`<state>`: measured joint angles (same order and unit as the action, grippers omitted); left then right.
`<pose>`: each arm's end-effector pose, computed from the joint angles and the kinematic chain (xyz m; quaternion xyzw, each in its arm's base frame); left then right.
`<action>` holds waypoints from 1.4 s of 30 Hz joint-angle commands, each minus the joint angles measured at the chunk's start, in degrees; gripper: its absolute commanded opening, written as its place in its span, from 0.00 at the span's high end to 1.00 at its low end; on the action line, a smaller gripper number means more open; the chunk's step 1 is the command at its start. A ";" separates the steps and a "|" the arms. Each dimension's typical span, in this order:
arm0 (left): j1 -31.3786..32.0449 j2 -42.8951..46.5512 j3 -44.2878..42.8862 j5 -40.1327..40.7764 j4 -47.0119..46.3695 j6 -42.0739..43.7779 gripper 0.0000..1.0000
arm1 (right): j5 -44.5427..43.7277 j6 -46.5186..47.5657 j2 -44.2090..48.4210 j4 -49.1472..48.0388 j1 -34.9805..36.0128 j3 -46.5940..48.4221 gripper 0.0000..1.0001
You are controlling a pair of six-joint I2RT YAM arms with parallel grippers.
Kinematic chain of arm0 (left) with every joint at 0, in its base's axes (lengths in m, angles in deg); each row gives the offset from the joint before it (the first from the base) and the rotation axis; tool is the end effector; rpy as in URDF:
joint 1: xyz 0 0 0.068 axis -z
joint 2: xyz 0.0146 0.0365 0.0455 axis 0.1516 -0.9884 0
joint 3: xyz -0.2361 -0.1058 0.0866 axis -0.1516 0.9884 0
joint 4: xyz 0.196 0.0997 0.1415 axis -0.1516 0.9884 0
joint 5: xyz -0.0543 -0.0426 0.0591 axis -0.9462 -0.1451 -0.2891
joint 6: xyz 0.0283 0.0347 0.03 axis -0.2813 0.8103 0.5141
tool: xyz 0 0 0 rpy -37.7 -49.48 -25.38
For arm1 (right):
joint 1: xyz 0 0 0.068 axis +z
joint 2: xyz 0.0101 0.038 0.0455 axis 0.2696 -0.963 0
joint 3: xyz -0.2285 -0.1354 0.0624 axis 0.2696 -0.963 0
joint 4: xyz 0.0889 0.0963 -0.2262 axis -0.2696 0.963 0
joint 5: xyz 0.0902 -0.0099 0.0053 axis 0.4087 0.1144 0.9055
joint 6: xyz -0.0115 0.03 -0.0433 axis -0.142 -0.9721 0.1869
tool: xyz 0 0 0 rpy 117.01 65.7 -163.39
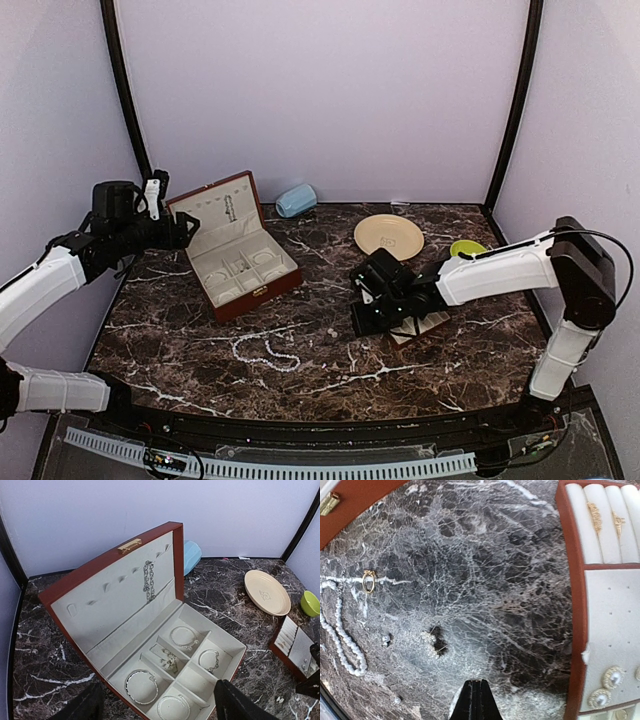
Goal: Organize the mixed jewelry
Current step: Pick up the earring from the center of the board, then adjust the earring.
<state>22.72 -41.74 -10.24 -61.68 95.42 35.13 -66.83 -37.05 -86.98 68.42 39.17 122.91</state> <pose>0.2384 -0.0621 0.3180 0.0666 0.8167 -0.1364 0.5567 0.2035 0.2855 0.1628 -0.1486 0.9484 0.1814 0.2132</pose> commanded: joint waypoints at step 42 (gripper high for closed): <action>40.82 -18.97 11.25 -15.28 -49.77 6.58 0.13 | 49.60 -8.79 21.19 -48.06 -14.29 -24.82 1.00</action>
<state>61.49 -58.07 2.04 -76.26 53.48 33.80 -23.51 -43.89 -66.24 23.64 23.89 95.74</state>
